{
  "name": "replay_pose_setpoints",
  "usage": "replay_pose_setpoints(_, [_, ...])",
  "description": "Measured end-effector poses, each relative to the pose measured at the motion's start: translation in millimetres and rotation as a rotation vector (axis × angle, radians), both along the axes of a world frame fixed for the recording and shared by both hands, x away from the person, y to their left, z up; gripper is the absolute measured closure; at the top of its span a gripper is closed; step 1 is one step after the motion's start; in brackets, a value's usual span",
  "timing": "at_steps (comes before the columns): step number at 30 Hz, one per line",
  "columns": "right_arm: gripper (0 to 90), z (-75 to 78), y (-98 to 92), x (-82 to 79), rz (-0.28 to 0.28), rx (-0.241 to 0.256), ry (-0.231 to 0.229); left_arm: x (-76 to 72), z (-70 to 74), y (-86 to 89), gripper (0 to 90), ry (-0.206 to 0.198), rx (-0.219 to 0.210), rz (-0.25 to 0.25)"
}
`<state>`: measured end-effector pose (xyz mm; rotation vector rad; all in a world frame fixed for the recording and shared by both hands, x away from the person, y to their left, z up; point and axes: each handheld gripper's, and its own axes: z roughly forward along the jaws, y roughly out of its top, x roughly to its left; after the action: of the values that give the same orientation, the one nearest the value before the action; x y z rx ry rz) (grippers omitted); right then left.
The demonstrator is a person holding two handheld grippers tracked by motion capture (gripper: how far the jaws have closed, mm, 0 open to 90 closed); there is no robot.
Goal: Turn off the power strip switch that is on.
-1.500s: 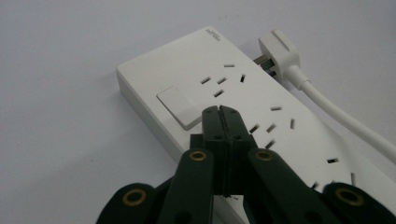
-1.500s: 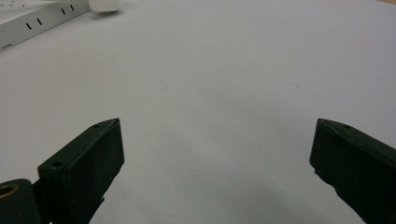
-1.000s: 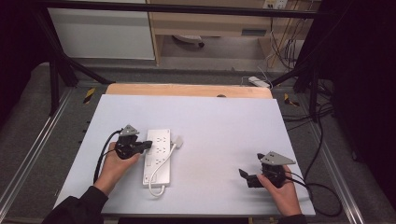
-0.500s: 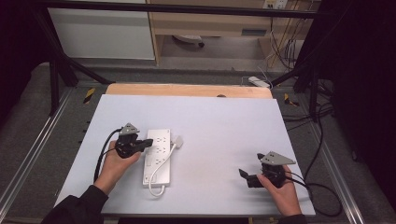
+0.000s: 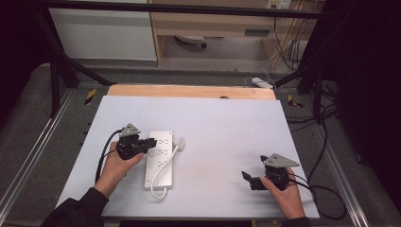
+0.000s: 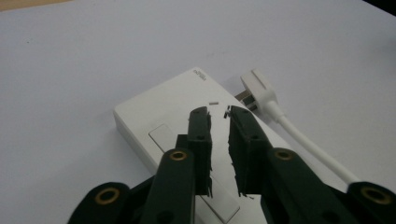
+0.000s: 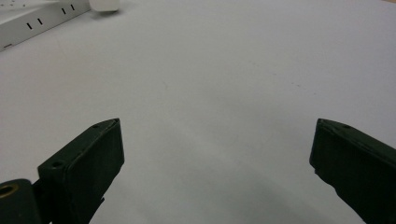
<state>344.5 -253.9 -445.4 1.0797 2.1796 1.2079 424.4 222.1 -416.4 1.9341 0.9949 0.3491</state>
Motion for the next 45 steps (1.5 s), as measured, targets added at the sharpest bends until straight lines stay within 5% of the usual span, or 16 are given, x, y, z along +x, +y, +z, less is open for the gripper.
replay_pose_setpoints(20, [3.4,0.0,0.0,0.0,0.000,-0.002,0.000,-2.1,15.7,-3.8,39.8,-0.038,-0.038,0.028])
replay_pose_setpoints(29, [3.5,0.1,0.0,-0.1,0.001,0.000,0.000,-3.2,26.0,-6.1,12.1,-0.053,-0.067,0.026])
replay_pose_setpoints(45, [3.5,0.1,0.1,0.0,0.000,-0.001,0.000,-13.0,43.2,6.4,9.0,-0.084,-0.119,0.051])
